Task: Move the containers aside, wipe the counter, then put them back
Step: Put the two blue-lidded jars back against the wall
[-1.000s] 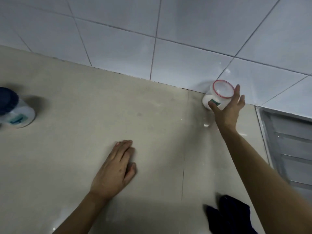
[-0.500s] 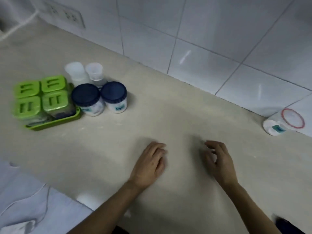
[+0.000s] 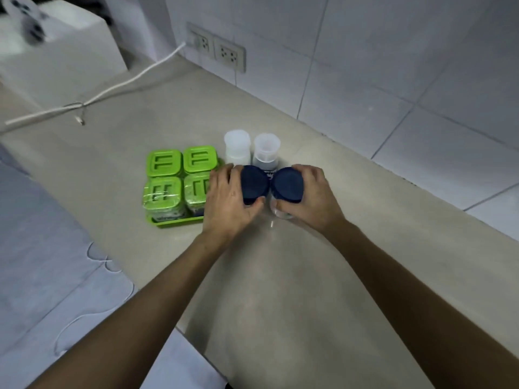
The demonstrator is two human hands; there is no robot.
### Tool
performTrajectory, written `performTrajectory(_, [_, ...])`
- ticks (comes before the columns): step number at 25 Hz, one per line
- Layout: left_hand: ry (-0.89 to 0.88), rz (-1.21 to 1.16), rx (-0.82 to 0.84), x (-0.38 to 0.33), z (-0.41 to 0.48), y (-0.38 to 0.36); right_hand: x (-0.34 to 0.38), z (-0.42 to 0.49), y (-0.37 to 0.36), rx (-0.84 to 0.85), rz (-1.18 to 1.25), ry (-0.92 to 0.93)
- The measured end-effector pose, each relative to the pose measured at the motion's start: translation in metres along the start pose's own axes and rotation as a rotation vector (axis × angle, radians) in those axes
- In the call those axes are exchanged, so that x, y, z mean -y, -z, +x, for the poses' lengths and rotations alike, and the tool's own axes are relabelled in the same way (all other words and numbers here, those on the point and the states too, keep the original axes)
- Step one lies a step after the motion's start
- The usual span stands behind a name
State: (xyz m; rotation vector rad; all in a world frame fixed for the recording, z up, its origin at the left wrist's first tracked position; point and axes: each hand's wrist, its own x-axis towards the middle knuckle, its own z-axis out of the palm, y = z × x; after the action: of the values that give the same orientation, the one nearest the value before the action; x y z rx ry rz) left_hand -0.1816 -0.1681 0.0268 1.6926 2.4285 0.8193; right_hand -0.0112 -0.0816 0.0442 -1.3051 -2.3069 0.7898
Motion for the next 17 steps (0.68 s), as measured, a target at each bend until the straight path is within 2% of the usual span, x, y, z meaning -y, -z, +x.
performTrajectory(2, [-0.002, -0.006, 0.029, -0.001, 0.004, -0.003, 0.002, 0.011, -0.004, 0.102, -0.06, -0.01])
performTrajectory(6, [-0.005, -0.1, -0.017, -0.017, -0.007, 0.0, -0.012, -0.006, 0.015, 0.047, -0.029, -0.022])
performTrajectory(8, [-0.071, -0.206, -0.003, -0.044, -0.025, 0.0, -0.033, -0.038, 0.035, -0.039, 0.034, -0.06])
performTrajectory(11, [-0.115, -0.45, 0.124, -0.111, -0.052, -0.013, -0.079, -0.095, 0.078, -0.205, 0.014, -0.13])
performTrajectory(14, [-0.202, -0.561, 0.232, -0.193, -0.064, -0.051, -0.147, -0.143, 0.142, -0.356, -0.133, -0.298])
performTrajectory(17, [-0.348, -0.535, 0.325, -0.267, -0.07, -0.093, -0.219, -0.183, 0.209, -0.497, -0.343, -0.494])
